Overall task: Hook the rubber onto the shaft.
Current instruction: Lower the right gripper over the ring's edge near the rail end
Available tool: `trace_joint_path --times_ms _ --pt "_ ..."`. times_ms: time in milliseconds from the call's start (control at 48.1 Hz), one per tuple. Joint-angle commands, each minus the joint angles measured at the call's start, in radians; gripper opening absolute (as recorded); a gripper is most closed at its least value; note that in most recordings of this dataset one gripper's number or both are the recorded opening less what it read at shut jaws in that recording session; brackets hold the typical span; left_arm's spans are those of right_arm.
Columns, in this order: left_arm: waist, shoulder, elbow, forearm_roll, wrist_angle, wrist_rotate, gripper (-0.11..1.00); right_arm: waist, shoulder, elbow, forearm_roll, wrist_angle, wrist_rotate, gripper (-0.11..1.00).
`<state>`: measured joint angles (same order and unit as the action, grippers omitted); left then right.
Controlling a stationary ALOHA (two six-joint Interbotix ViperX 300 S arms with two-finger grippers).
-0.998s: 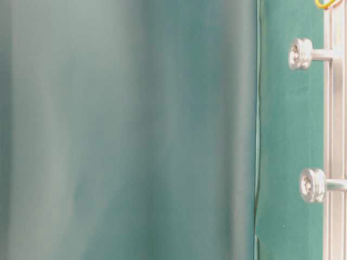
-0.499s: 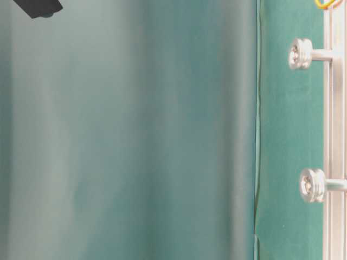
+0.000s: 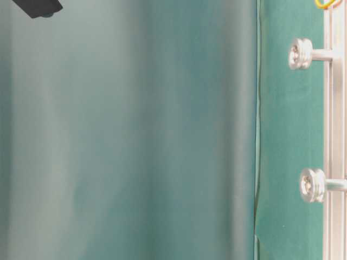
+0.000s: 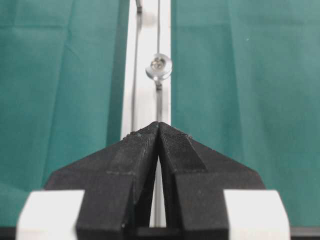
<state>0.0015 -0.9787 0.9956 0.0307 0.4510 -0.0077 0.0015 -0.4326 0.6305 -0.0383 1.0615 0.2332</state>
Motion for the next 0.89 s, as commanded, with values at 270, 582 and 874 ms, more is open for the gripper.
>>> trace_joint_path --times_ms 270,582,874 --pt "0.002 0.008 -0.032 0.002 -0.009 0.000 0.00 0.000 -0.008 -0.015 0.014 -0.017 0.003 0.98" --pt "0.003 0.008 -0.032 0.002 -0.009 0.000 0.00 0.026 0.018 0.046 0.037 -0.109 0.006 0.98" --pt "0.003 0.008 -0.032 0.003 -0.009 0.000 0.00 0.069 0.058 0.098 0.040 -0.201 0.008 0.98"
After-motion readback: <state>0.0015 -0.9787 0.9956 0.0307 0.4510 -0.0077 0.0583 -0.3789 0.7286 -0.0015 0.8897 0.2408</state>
